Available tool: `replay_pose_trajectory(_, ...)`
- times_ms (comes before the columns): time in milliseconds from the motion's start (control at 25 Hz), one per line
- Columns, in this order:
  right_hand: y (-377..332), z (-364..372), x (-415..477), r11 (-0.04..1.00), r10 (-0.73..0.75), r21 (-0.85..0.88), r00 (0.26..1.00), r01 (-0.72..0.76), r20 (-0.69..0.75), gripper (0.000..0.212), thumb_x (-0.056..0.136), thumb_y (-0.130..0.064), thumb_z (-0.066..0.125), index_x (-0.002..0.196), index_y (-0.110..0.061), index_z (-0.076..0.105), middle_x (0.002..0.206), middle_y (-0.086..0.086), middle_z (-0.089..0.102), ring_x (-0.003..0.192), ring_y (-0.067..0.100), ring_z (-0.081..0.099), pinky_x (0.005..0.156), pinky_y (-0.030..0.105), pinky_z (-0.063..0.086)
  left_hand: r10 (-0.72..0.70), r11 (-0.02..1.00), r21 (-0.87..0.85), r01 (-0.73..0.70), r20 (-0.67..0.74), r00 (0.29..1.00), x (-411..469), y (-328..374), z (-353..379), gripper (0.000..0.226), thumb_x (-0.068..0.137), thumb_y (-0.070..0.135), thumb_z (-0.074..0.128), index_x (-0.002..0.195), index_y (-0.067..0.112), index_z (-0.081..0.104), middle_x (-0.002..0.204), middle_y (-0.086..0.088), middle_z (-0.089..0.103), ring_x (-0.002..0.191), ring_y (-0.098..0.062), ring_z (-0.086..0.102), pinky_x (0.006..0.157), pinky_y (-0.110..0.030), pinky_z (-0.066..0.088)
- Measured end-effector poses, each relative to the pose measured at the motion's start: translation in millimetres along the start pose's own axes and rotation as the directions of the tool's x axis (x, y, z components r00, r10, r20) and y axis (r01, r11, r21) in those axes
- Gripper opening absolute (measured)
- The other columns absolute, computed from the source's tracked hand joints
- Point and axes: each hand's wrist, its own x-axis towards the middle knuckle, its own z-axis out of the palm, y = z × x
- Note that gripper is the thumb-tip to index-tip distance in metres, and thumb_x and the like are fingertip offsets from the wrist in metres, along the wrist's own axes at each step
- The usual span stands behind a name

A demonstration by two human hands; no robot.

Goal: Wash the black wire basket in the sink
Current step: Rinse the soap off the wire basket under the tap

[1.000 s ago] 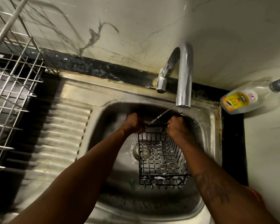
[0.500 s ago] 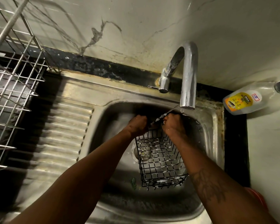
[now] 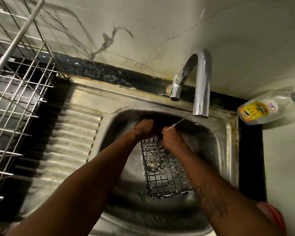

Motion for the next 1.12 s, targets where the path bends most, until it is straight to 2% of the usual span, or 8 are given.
replay_pose_trajectory(120,-12.0,8.0,4.8,0.996,0.077,0.041,0.997,-0.078,0.020,0.022,0.086,-0.022,0.070,0.107,-0.018,0.069,0.106,0.013,0.068,0.097,0.031,0.067,0.077,0.033,0.054,-0.022,0.998,0.052,0.022,-0.006,1.000,-3.4,-1.5,2.1,0.026,0.093,0.027,0.062,0.103,0.007,0.074,0.100,-0.016,0.074,0.093,-0.031,0.070,0.077,-0.034,0.053)
replay_pose_trajectory(280,-14.2,30.4,-9.7,0.977,-0.150,0.179,0.972,0.117,0.183,0.026,0.093,-0.031,0.064,0.119,-0.024,0.067,0.116,0.008,0.070,0.102,0.028,0.066,0.081,0.030,0.051,-0.015,0.997,0.071,0.015,-0.002,1.000,-8.3,-8.7,-0.3,0.027,0.089,0.031,0.063,0.097,0.007,0.073,0.092,-0.014,0.074,0.089,-0.032,0.071,0.072,-0.035,0.054)
replay_pose_trajectory(440,-1.5,25.5,-4.2,0.969,0.056,0.246,0.996,-0.037,-0.070,0.021,0.089,-0.025,0.067,0.108,-0.017,0.072,0.106,0.012,0.071,0.098,0.030,0.067,0.074,0.028,0.049,0.020,0.996,0.085,-0.020,-0.007,1.000,-15.3,-2.6,-0.1,0.025,0.085,0.032,0.061,0.094,0.012,0.074,0.084,-0.008,0.074,0.078,-0.024,0.071,0.064,-0.030,0.052)
replay_pose_trajectory(560,-6.2,19.7,-5.3,0.980,0.138,0.167,0.974,-0.108,-0.180,0.015,0.093,-0.012,0.063,0.107,-0.013,0.069,0.102,0.009,0.069,0.087,0.025,0.065,0.068,0.026,0.048,0.013,0.990,0.139,-0.012,-0.009,1.000,-19.7,5.3,1.6,0.026,0.081,0.029,0.060,0.089,0.008,0.072,0.081,-0.012,0.073,0.076,-0.030,0.071,0.064,-0.033,0.057)
replay_pose_trajectory(680,-20.1,7.7,-10.3,0.986,-0.145,-0.097,0.986,0.137,-0.079,0.025,0.087,-0.008,0.066,0.112,-0.006,0.068,0.113,0.016,0.067,0.104,0.034,0.065,0.085,0.037,0.053,0.020,0.986,0.164,-0.019,-0.006,1.000,-22.8,6.8,-1.7,0.018,0.083,0.020,0.063,0.082,0.004,0.071,0.079,-0.015,0.072,0.074,-0.031,0.071,0.062,-0.031,0.051)
replay_pose_trajectory(800,-7.6,-4.0,4.3,0.968,-0.252,-0.026,0.964,0.251,-0.084,0.030,0.081,-0.003,0.068,0.109,-0.014,0.069,0.112,0.010,0.064,0.102,0.031,0.063,0.082,0.035,0.055,-0.040,0.980,0.195,0.043,-0.016,0.999,-29.5,-2.2,-4.6,0.013,0.081,0.015,0.064,0.085,0.004,0.068,0.083,-0.015,0.071,0.079,-0.033,0.070,0.063,-0.031,0.051)
replay_pose_trajectory(960,0.2,-3.3,3.7,0.955,-0.048,0.283,0.990,0.084,-0.131,0.023,0.098,-0.023,0.050,0.113,-0.021,0.067,0.112,0.008,0.065,0.102,0.030,0.064,0.083,0.034,0.051,-0.074,0.970,0.234,0.060,0.054,0.996,-38.9,-8.6,-8.2,0.016,0.088,0.016,0.060,0.090,0.004,0.069,0.084,-0.012,0.069,0.082,-0.029,0.070,0.062,-0.029,0.049)
replay_pose_trajectory(1120,9.8,6.8,-9.7,0.985,0.144,0.118,0.976,-0.125,-0.166,0.016,0.098,-0.035,0.054,0.098,-0.029,0.069,0.092,0.001,0.068,0.080,0.019,0.064,0.068,0.031,0.053,-0.045,0.982,0.187,0.021,0.126,0.991,-47.7,-7.6,-10.7,0.022,0.096,0.023,0.055,0.105,0.007,0.069,0.101,-0.012,0.069,0.082,-0.021,0.064,0.073,-0.028,0.052)
